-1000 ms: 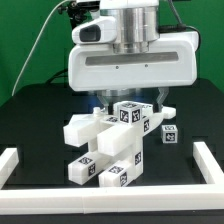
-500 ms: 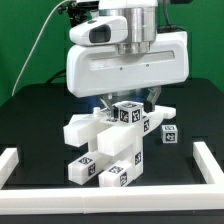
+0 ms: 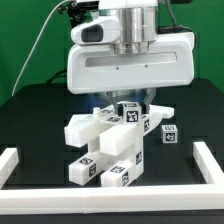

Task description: Assemble chair

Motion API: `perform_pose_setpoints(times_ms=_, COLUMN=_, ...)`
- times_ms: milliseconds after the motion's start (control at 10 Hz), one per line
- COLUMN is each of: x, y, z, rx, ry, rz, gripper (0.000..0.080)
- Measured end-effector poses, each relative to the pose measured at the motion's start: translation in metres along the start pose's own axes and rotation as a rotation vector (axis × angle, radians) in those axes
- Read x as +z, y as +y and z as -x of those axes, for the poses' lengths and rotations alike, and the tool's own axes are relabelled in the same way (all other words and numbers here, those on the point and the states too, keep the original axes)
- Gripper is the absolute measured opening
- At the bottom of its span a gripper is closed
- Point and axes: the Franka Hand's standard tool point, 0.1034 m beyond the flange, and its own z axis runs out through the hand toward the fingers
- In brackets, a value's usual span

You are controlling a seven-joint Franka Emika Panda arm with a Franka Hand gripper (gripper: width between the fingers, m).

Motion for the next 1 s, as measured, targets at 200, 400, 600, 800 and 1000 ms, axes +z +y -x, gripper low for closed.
perform_pose_setpoints(times_ms=200, x=0.0000, y=0.0000, z=-0.0002, rx=0.122, ry=0.001, rz=-0.001, gripper=0.0284)
perform_pose_setpoints(times_ms=400, x=-0.0001, y=0.0024, z=-0.0013, rx=0.314, ry=0.007, rz=-0.006, gripper=0.0284)
perform_pose_setpoints(times_ms=600, x=0.0003, y=0.0042, z=-0.0019, rx=0.511, ry=0.008, rz=-0.025, gripper=0.0284)
perform_pose_setpoints(times_ms=800, x=0.0005, y=0.0020, z=-0.0017, rx=0.635, ry=0.006, rz=-0.028, gripper=0.0284)
perform_pose_setpoints(times_ms=1000, x=0.0005, y=0.0015, z=-0.0018, rx=0.723, ry=0.005, rz=-0.029, gripper=0.0284)
